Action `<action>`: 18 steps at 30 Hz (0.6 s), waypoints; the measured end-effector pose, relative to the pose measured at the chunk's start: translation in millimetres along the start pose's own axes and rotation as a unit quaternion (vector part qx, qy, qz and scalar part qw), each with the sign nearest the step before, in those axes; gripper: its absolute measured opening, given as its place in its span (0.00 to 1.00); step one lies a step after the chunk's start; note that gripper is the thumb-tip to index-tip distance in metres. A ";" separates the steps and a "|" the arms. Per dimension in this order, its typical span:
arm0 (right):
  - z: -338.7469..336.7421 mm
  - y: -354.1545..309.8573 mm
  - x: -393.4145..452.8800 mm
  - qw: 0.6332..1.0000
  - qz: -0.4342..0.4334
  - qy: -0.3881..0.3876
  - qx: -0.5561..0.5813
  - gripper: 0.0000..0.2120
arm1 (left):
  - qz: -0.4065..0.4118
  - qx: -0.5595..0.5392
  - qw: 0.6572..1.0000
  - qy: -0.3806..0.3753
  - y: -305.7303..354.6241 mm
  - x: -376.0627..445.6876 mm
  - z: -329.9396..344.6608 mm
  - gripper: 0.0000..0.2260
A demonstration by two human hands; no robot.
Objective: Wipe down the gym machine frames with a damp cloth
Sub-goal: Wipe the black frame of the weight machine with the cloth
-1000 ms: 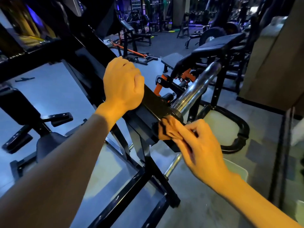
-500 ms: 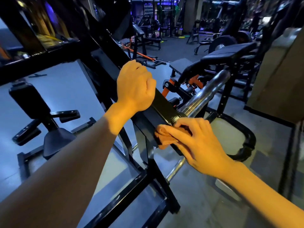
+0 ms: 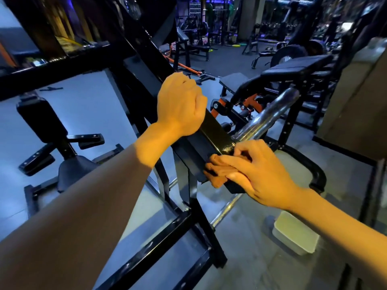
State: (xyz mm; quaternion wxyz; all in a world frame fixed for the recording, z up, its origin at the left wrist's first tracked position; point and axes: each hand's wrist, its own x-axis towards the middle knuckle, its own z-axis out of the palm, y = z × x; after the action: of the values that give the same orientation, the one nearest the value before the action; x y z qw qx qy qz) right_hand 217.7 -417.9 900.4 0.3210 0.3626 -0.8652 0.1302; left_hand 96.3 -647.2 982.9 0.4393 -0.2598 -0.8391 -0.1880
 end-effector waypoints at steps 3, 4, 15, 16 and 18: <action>1.4 10.3 55.9 1.000 0.002 -0.001 -0.006 0.22 | 0.000 0.020 1.000 -0.022 -2.7 3.3 0.3 0.19; 2.5 12.2 73.4 1.000 0.008 0.002 -0.013 0.22 | -0.001 0.024 0.999 -0.041 -5.8 4.8 -2.5 0.21; 9.2 6.8 64.1 1.000 -0.018 0.019 -0.014 0.20 | -0.028 0.047 0.998 0.034 -83.5 33.2 -69.9 0.15; 13.4 7.7 85.2 0.999 -0.023 0.028 -0.013 0.20 | -0.035 0.051 0.998 0.026 -87.7 36.7 -68.0 0.15; 20.1 8.3 131.7 0.999 -0.024 0.047 -0.014 0.20 | -0.038 0.053 0.998 0.021 -94.7 44.4 -63.4 0.16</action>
State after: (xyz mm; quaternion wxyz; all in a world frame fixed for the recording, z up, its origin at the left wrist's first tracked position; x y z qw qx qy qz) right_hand 132.6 -492.9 970.8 0.3693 0.3724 -0.8419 0.1268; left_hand 58.7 -744.8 1046.1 0.4623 -0.2004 -0.8479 -0.1651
